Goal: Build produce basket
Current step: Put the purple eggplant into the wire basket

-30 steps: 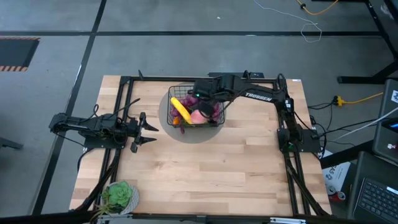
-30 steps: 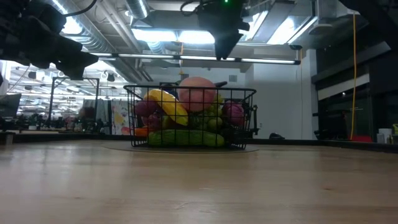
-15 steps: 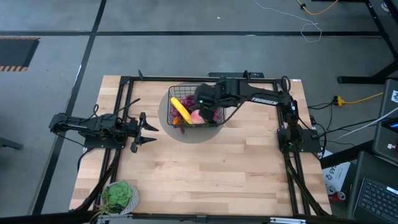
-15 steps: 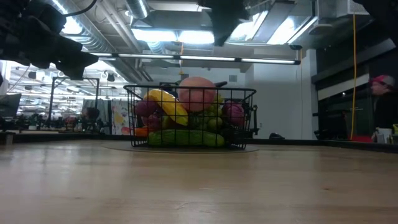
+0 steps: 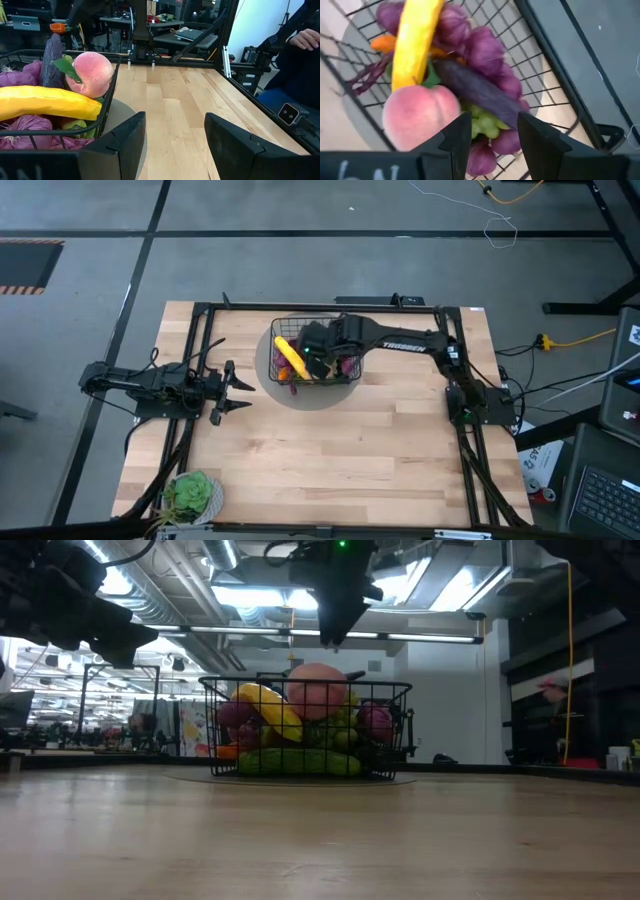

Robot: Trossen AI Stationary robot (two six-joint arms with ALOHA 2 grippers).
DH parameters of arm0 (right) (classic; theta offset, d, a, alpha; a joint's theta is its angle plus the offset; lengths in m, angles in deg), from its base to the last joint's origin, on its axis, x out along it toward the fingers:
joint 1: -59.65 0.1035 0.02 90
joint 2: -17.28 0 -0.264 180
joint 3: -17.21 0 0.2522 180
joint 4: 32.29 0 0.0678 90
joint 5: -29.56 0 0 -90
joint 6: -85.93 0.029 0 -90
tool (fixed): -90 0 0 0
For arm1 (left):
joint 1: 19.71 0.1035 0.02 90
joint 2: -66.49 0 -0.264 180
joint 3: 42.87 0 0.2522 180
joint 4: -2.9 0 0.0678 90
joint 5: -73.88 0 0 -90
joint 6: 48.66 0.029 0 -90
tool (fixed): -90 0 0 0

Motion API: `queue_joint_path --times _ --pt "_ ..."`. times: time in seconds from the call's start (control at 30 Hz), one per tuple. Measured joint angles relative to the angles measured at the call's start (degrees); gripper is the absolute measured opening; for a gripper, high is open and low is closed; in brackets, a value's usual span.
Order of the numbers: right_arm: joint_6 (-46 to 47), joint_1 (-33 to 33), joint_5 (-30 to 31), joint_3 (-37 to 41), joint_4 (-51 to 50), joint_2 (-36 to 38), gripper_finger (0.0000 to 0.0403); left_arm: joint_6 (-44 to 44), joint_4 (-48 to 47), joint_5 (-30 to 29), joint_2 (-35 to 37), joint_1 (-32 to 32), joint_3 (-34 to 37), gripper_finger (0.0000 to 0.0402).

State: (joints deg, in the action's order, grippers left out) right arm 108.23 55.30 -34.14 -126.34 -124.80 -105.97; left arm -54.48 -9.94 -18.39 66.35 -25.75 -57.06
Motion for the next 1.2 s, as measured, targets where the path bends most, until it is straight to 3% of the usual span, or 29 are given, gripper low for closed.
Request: queue_joint_path --times 0.17,0.4,0.53,0.7,0.83,1.03,1.2 --pt "-0.2 -0.3 -0.1 2.0 -0.4 0.2 0.0158 0.0 0.0 0.0 0.0 0.0 0.0 0.0199" --pt "1.6 -0.1 -0.6 14.9 5.9 5.9 0.0158 0.0 0.0 0.0 0.0 0.0 0.0 0.0199" --pt "1.0 0.0 -4.3 26.1 19.0 12.1 0.0158 0.0 0.0 0.0 0.0 0.0 0.0 0.0199" --pt "-0.1 0.1 -14.1 40.9 41.5 22.5 0.0158 0.0 0.0 0.0 0.0 0.0 0.0 0.0199" --pt "-2.1 -1.2 -19.6 47.7 55.0 29.7 0.0158 0.0 0.0 0.0 0.0 0.0 0.0 0.0199" --pt "-6.6 -2.4 -21.2 53.8 66.4 34.4 0.0158 0.0 0.0 0.0 0.0 0.0 0.0 0.0199" --pt "-6.0 -3.9 -21.1 63.8 75.8 35.1 0.0158 0.0 0.0 0.0 0.0 0.0 0.0 0.0199"
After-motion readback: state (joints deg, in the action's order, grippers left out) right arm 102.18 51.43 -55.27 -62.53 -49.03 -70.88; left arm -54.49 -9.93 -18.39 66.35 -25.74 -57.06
